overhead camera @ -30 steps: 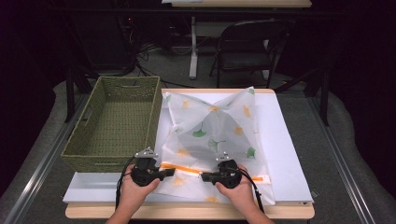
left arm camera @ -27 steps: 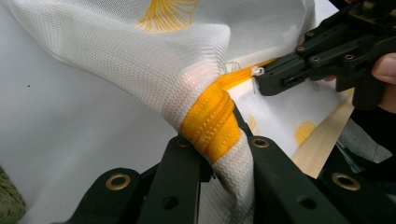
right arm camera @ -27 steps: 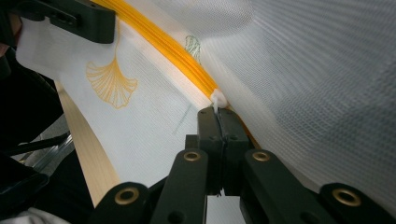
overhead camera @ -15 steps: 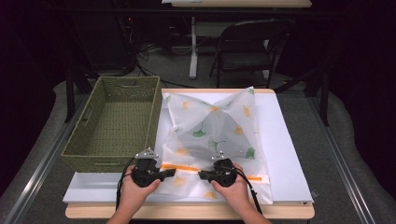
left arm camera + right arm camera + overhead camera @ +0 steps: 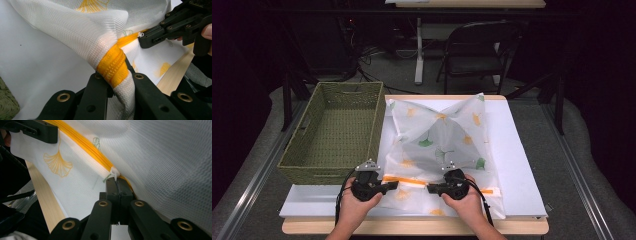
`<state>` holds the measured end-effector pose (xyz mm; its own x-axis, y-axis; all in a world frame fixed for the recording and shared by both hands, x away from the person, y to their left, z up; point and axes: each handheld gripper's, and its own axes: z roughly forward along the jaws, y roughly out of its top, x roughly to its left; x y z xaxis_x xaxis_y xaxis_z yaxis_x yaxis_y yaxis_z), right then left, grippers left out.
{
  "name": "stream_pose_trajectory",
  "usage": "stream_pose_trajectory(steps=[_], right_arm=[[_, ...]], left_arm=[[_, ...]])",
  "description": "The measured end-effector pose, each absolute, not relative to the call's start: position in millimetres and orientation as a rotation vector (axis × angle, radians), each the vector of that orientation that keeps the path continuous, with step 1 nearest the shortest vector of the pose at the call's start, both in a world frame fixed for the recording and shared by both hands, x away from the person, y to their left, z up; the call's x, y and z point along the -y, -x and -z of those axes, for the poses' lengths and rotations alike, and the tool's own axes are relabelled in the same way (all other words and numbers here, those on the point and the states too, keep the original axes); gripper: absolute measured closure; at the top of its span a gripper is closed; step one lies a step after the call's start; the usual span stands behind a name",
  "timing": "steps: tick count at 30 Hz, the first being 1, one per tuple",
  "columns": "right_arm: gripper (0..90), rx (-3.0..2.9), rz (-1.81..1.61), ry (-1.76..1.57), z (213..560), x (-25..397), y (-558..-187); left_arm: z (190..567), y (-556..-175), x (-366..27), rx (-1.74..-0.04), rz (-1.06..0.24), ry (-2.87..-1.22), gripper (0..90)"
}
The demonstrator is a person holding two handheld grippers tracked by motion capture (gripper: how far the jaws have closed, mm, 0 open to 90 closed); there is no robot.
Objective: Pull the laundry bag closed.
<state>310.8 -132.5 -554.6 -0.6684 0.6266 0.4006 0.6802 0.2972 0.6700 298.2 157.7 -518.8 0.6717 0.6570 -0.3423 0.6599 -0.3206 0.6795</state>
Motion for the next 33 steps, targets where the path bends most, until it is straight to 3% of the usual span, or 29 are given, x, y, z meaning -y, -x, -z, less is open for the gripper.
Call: stream_pose_trajectory(steps=[20,23,33], right_arm=[[90.0,2.51,1.309,1.303,550.9,146.9,-305.1],[90.0,2.527,1.292,1.415,550.0,178.3,-299.5],[90.0,2.518,1.282,1.53,551.8,211.8,-291.3]], left_arm=[[522.7,-296.9,-160.0,-1.03,0.005,-2.036,88.4],[523.9,-296.7,-160.5,-1.029,-0.001,-2.04,88.4],[524.8,-297.4,-161.0,-1.035,-0.002,-2.044,88.4]])
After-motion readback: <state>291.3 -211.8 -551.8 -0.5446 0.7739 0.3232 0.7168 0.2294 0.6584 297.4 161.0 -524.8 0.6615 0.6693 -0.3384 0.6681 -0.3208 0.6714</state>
